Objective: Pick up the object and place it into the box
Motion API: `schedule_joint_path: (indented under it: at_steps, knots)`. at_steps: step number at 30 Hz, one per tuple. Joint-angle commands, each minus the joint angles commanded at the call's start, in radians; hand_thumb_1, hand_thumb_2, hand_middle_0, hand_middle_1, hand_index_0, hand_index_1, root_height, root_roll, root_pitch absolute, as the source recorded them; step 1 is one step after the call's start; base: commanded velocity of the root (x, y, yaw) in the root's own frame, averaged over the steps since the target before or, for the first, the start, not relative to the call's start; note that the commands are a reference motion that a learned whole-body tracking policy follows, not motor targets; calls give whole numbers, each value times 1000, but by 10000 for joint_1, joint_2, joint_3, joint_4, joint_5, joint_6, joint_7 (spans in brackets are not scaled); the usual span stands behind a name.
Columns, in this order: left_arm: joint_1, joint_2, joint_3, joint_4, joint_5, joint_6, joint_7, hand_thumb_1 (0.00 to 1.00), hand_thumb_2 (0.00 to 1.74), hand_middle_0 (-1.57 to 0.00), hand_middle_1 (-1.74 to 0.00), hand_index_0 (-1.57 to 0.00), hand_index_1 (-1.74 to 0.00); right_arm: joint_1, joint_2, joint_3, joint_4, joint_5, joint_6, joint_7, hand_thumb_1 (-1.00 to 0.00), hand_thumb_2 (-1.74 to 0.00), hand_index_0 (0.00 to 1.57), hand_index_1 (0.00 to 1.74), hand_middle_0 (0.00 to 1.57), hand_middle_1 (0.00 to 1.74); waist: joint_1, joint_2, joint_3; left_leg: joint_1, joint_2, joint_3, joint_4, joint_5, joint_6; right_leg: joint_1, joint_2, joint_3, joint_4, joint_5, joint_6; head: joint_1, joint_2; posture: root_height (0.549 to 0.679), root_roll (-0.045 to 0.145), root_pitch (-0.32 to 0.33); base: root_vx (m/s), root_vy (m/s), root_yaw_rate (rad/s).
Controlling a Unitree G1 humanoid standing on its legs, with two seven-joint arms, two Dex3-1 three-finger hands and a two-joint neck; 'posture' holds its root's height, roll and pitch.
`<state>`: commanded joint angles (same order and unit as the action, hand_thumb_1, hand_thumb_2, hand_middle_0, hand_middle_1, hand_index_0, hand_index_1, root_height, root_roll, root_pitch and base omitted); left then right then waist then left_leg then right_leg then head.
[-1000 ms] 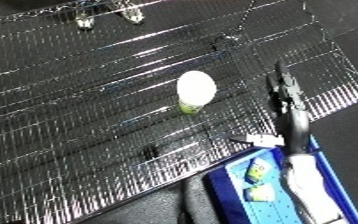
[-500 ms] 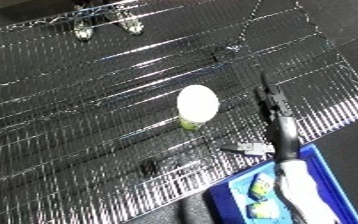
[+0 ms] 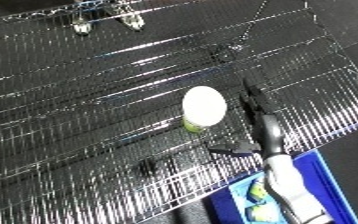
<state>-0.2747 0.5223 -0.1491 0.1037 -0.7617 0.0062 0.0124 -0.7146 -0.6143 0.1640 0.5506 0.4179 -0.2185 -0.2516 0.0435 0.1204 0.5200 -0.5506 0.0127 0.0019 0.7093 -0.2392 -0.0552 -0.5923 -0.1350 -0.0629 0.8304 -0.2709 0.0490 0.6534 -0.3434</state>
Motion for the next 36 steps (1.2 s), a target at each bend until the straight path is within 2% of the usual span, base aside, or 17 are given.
schedule_joint_path:
  at_steps: [7,16,22,30,36]
  knots:
    - [-191,33,-163,-206,-352,103,6,1000,1740,-1570,-1740,-1570,-1740,-888,-115,436,699,353,15,210,0,0,0,0,0,0,193,116,0,-314,-63,-25,-26,30,48,-361,-19,-67,70,13,-23,214,470,631,75,113,-34,8,48]
    - [-411,7,-372,-245,-582,122,188,1000,1740,-1570,-1740,-1570,-1740,-1947,-130,851,1734,864,-88,193,-450,-783,706,783,706,783,411,305,0,-585,-204,-68,-18,46,100,-676,-47,-121,179,5,-66,472,836,628,75,130,-31,11,59]
    - [-463,-15,-550,-235,-723,34,116,1000,1740,-1570,-1740,-1570,-1740,-2433,-87,969,2142,1028,-177,128,-750,-1305,1178,1305,1178,1305,486,403,0,-528,-284,-87,-202,98,122,-680,-58,-160,98,20,-75,542,946,629,75,135,-44,29,35]
    - [-437,-84,-691,-196,-787,-117,-22,1000,1740,-1570,-1740,-1570,-1740,-2444,-107,1033,2121,1037,-322,11,-750,-1305,1178,1305,1178,1305,444,342,0,-166,-281,-129,-622,225,120,-388,-23,-173,-283,130,-59,596,1020,634,74,129,-55,21,-12]
    - [-244,-123,-630,-188,-783,-288,-180,1000,1740,-1570,-1740,-1570,-1740,-2101,-232,834,1274,627,-514,-254,-750,-1305,1178,1305,1178,1305,263,205,0,309,-216,-118,-1069,348,83,5,81,-138,-704,233,-17,522,1047,639,72,116,-68,28,-81]
